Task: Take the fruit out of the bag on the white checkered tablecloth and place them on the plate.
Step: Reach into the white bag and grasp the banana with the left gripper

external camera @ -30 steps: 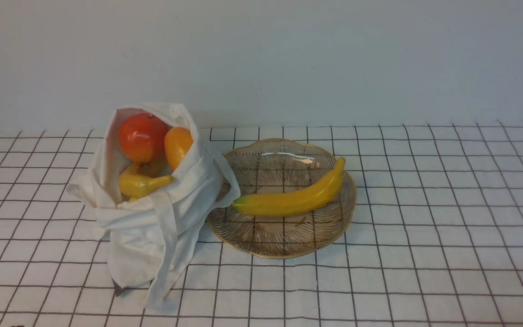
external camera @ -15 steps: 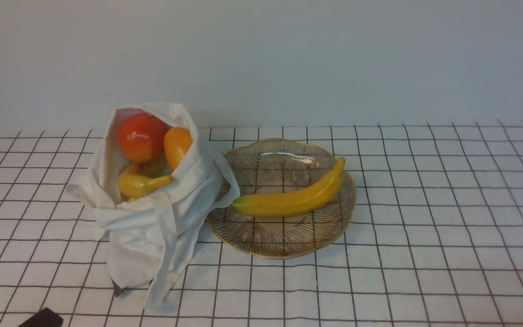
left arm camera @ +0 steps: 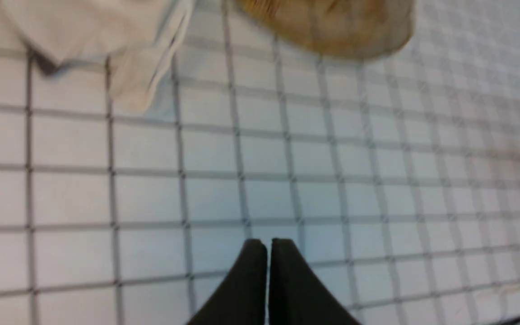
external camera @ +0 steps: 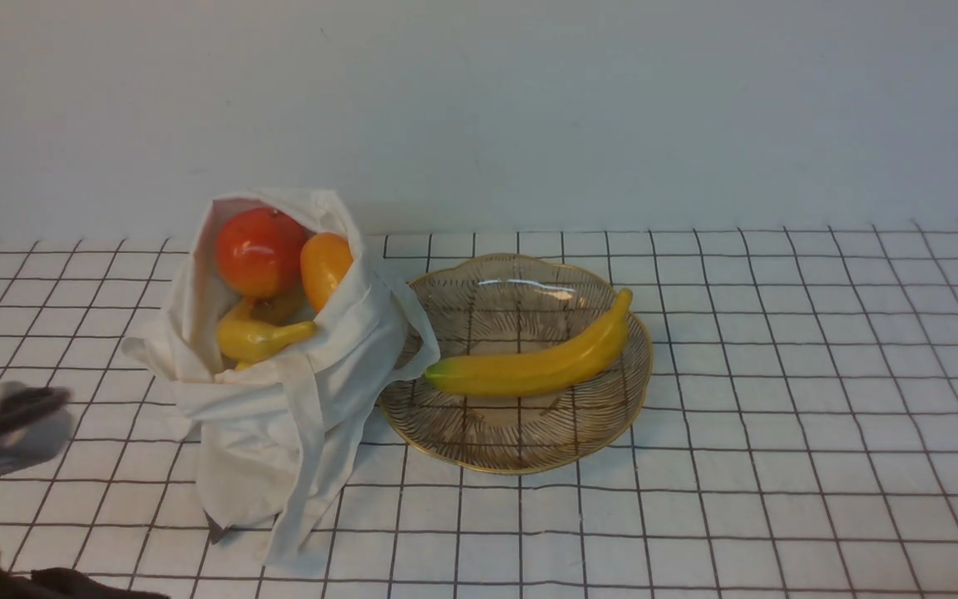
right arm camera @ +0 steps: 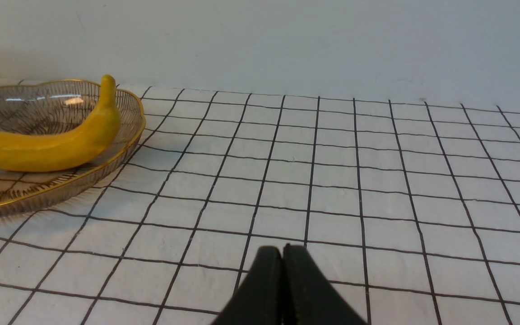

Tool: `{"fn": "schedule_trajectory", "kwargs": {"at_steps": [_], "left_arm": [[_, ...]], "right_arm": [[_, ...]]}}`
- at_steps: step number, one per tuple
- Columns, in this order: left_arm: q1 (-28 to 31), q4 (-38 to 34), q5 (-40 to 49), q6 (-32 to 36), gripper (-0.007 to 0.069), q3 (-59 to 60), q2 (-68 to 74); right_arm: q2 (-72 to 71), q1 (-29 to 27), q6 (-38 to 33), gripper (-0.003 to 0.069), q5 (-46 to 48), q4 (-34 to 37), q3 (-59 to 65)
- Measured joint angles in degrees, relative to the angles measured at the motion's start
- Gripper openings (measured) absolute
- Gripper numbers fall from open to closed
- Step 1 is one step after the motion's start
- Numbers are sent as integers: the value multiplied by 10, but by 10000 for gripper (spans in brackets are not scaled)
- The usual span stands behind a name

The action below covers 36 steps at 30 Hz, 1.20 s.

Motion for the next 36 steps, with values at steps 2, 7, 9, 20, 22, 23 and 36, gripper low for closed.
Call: {"fn": "schedule_trajectory", "kwargs": {"at_steps": [2,7,9,20,22,23,36], "left_arm": [[0,38,38,7,-8,-35,50],[0,103,91,15,-8,-172,197],[-4,103,94,22,-6,-222,238],[-78,159,44,8,155,-388,415],[-87,173,24,4,239,-406,447],[-90,176,15,3,281,-413,461],[-97,202,-111,156,509,-423,568]], "right_arm": [[0,0,0,-15,0,0,0],[0,0,0,-15,0,0,0],[0,0,0,-15,0,0,0],[0,0,0,-15,0,0,0],[0,0,0,-15,0,0,0],[0,0,0,-15,0,0,0],[0,0,0,-15,0,0,0]]}}
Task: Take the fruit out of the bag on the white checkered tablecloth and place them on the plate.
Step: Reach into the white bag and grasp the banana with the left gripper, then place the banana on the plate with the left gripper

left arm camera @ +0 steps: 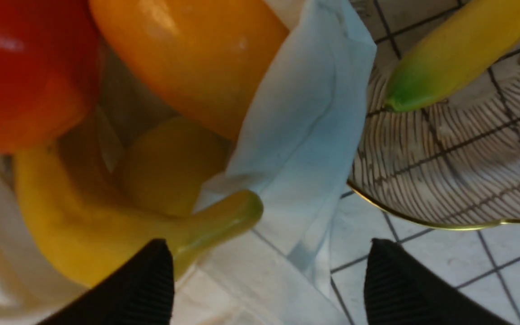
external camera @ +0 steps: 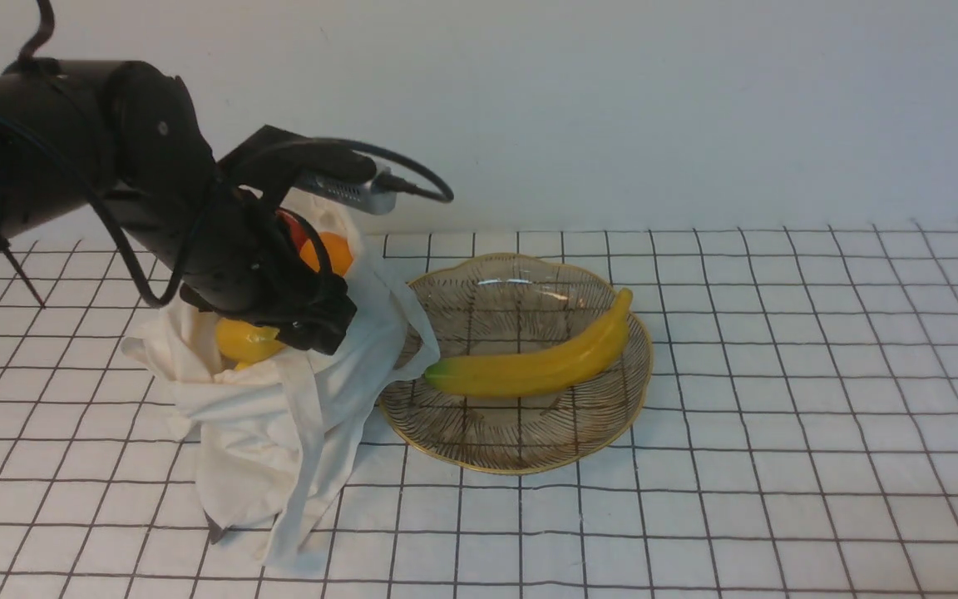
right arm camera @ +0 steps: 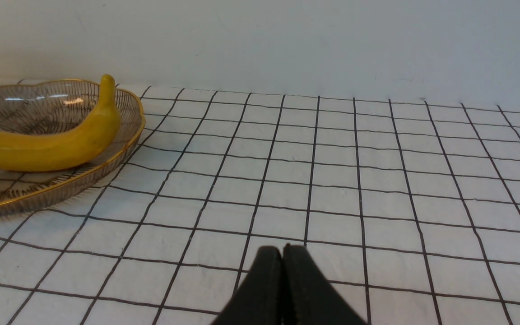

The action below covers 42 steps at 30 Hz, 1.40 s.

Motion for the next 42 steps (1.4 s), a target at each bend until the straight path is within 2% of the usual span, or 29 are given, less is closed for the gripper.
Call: {"fn": "schedule_trajectory", "kwargs": {"at_steps": [5,7,10,12,13,15,18,32,39,42], "left_arm": [[0,19,-14,30,502,0,16],[-1,31,-16,33,467,0,23],[0,52,-19,34,351,0,32],[0,58,-18,34,246,0,33],[0,59,-18,34,223,0,33],[-1,64,-15,34,98,-1,27],[-1,68,-6,34,44,-1,15],[-1,59,111,33,23,-78,-85],[-1,3,229,33,23,-170,-98],[-1,-10,240,32,23,-215,-98]], "right_arm": [[0,0,0,-15,0,0,0],[0,0,0,-15,0,0,0],[0,0,0,-15,0,0,0],[0,0,0,-15,0,0,0],[0,0,0,-15,0,0,0],[0,0,0,-15,0,0,0],[0,0,0,-15,0,0,0],[0,0,0,-15,0,0,0],[0,0,0,-15,0,0,0],[0,0,0,-15,0,0,0]]}}
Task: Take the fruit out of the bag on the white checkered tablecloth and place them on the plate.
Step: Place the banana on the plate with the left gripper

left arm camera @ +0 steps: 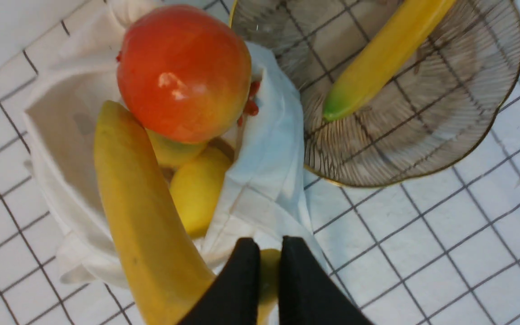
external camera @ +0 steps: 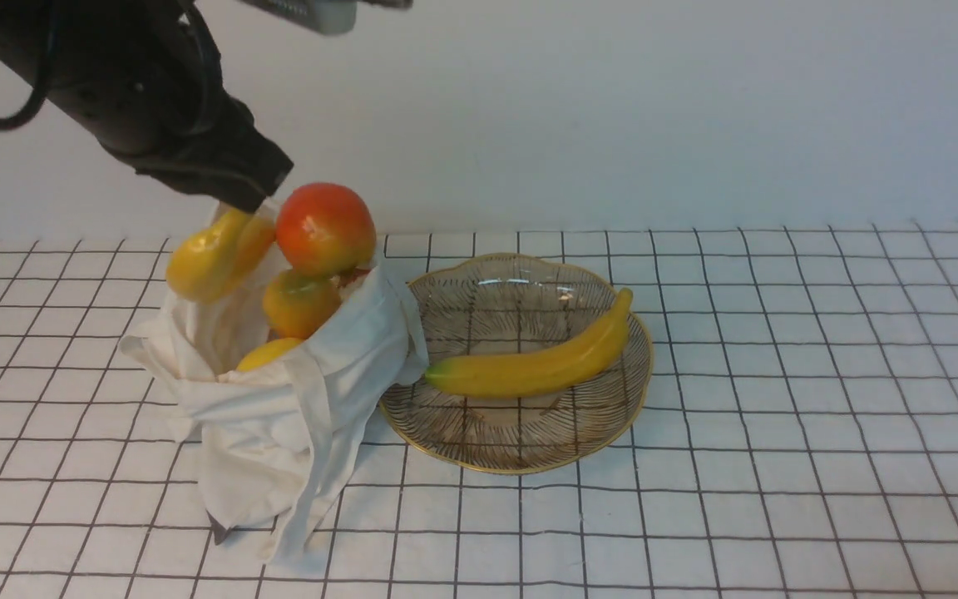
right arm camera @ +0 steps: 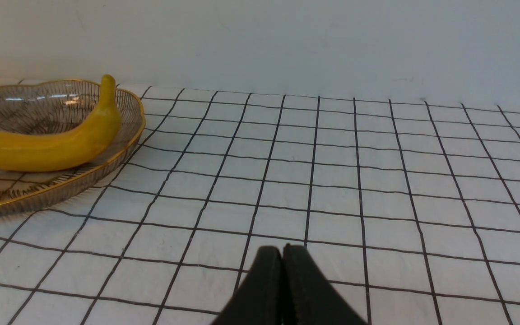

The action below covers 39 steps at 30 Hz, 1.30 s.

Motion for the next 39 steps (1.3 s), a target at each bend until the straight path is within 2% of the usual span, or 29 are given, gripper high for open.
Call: {"fn": "schedule_trajectory", "kwargs": {"at_steps": [11,14,18,21,25,30,39], "left_arm": [[0,33,8,-63,23,-103,-1],[0,7,8,-74,23,-107,-1],[-7,-66,8,-73,23,-107,4],[-41,-135,8,-57,23,-110,32],[-83,-150,8,-47,23,-111,75],[-145,-115,-13,-45,23,-110,160],[-196,44,-118,-49,32,-110,265]], "right_arm": [[0,0,0,-15,0,0,0],[0,0,0,-15,0,0,0],[0,0,0,-15,0,0,0],[0,0,0,-15,0,0,0],[0,0,0,-15,0,0,0],[0,0,0,-15,0,0,0],[0,0,0,-15,0,0,0]]}}
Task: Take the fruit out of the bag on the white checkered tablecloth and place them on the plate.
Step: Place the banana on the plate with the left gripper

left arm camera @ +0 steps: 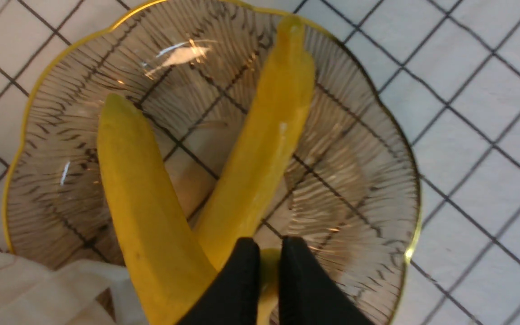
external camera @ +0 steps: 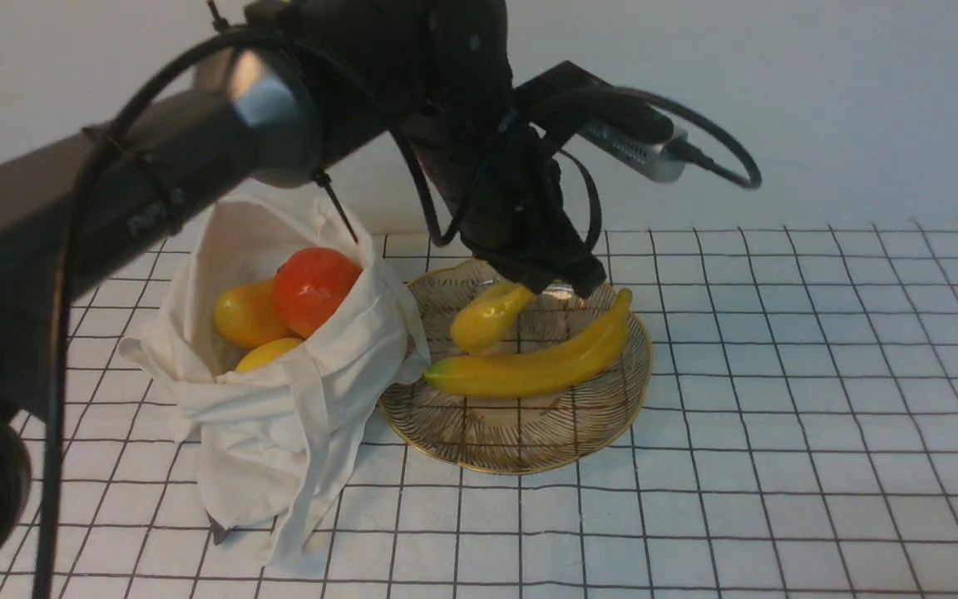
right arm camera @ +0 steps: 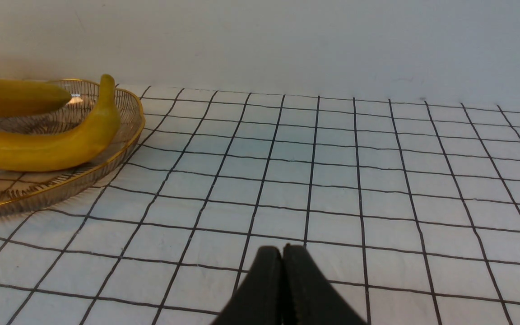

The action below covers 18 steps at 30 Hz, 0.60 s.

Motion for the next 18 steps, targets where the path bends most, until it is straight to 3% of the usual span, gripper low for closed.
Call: {"fn": "schedule_trajectory", "kwargs": {"at_steps": [5,13,14,18], "left_arm": [[-4,35,-28,-29,100,0,22],[-6,45,-77,-75,382,0,35],[-6,54,-77,-80,444,0,35],[-6,64,-55,-82,511,-19,35]], "right_arm": [[0,0,0,-15,0,0,0],[0,0,0,-15,0,0,0],[0,0,0,-15,0,0,0],[0,0,0,-15,0,0,0]]}}
